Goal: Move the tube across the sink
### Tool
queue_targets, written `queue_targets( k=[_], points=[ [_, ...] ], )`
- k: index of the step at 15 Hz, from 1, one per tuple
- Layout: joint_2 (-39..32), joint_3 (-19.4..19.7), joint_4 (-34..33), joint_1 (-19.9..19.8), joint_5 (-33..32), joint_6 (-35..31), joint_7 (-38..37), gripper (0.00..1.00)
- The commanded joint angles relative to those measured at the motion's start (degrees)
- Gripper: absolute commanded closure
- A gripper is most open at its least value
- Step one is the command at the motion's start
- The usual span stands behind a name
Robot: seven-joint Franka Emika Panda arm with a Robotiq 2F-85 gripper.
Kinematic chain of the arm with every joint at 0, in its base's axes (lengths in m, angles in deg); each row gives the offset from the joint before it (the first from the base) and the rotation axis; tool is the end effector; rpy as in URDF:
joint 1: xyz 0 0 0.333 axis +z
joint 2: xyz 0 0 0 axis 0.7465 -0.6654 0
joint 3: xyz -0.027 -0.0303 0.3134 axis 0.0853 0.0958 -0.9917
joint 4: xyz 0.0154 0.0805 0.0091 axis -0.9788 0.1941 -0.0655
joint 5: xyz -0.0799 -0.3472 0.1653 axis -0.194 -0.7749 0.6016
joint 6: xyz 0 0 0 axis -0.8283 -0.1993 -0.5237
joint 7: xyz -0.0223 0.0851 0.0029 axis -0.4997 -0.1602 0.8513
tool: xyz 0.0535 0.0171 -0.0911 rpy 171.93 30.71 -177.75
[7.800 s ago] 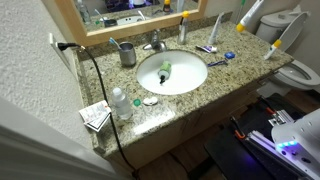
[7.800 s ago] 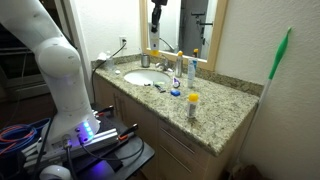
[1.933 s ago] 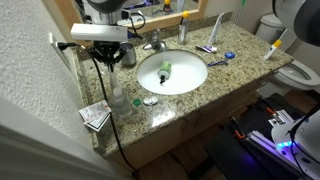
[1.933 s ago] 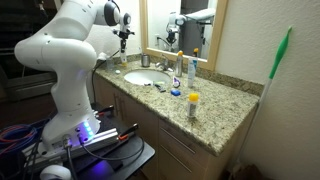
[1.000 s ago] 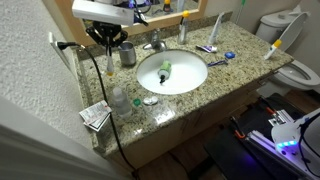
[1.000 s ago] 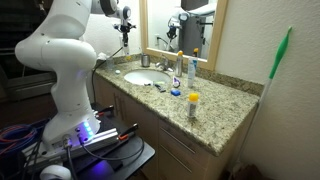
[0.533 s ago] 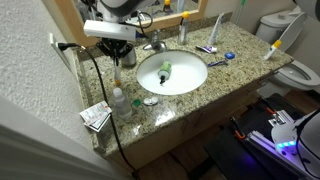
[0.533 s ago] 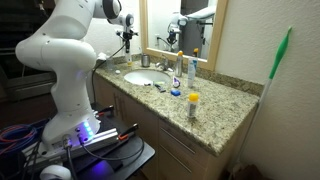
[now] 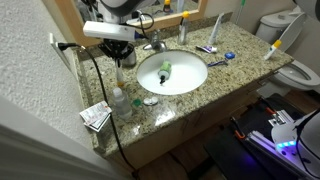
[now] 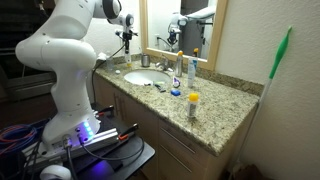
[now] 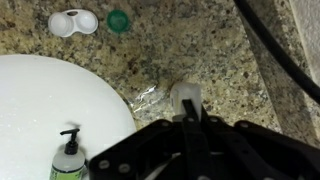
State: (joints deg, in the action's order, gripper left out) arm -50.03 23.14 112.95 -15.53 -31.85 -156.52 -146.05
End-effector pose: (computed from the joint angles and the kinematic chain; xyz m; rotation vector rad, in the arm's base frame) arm 0.5958 0.4734 0.3665 -2.8779 0.7503 0.1123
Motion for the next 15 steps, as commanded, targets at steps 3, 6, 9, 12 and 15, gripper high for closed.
queue_targets(
  k=[3, 6, 9, 12, 15],
  points=[
    [0.16, 0.27, -0.41, 0.22, -0.12, 2.47, -1.40, 0.99],
    [0.00, -0.12, -0.49, 0.03, 0.35, 2.98, -1.46, 0.99],
    [-0.01, -0.07, -0.45, 0.09, 0.37, 2.79, -1.91, 0.99],
    [-0.27, -1.54, -0.29, -0.92, 2.78, 1.36, -0.70, 0.99],
    [-0.01, -0.52, 0.00, 0.01, 1.70, 1.58, -1.47, 0.96]
  ],
)
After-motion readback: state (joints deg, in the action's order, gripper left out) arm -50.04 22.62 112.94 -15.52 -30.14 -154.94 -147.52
